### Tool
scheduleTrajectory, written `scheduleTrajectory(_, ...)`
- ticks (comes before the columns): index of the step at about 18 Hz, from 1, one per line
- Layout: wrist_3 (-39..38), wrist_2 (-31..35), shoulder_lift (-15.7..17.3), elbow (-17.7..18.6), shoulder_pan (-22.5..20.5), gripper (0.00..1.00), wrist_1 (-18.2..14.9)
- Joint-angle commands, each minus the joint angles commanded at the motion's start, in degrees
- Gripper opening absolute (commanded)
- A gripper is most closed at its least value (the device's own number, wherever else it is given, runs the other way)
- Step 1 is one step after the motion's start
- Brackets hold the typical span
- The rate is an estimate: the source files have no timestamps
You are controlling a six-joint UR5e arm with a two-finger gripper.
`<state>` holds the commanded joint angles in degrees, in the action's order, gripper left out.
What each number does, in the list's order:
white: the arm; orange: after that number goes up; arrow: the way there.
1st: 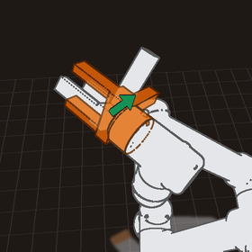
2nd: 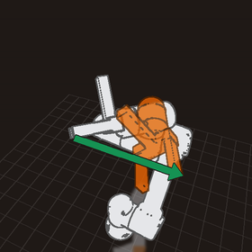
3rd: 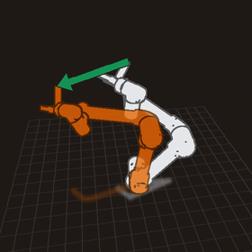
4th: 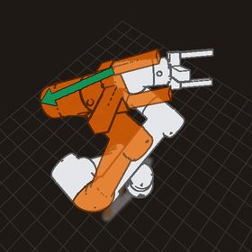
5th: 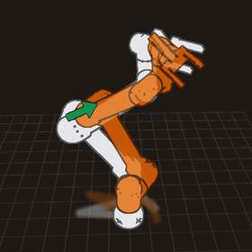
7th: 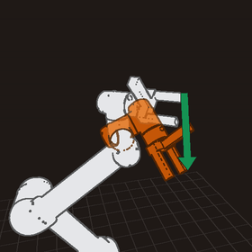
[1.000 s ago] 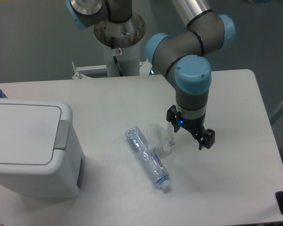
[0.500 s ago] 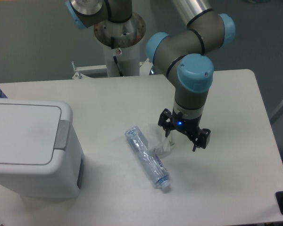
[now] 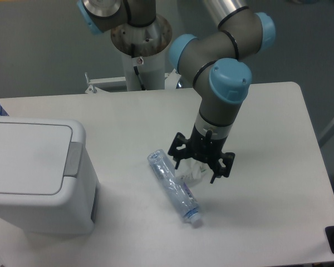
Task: Open the trash can
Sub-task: 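Raise the gripper and move it over to the white trash can lid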
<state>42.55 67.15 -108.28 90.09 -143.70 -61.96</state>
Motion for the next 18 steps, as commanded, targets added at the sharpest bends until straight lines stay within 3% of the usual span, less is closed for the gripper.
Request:
scheduleTrajectory(12, -14.0, -9.6, 6.1, -0.2, 3.3, 1.0, -0.2)
scheduleTrajectory(18, -16.7, -12.3, 6.8, -0.5, 5.3, 1.0, 0.0)
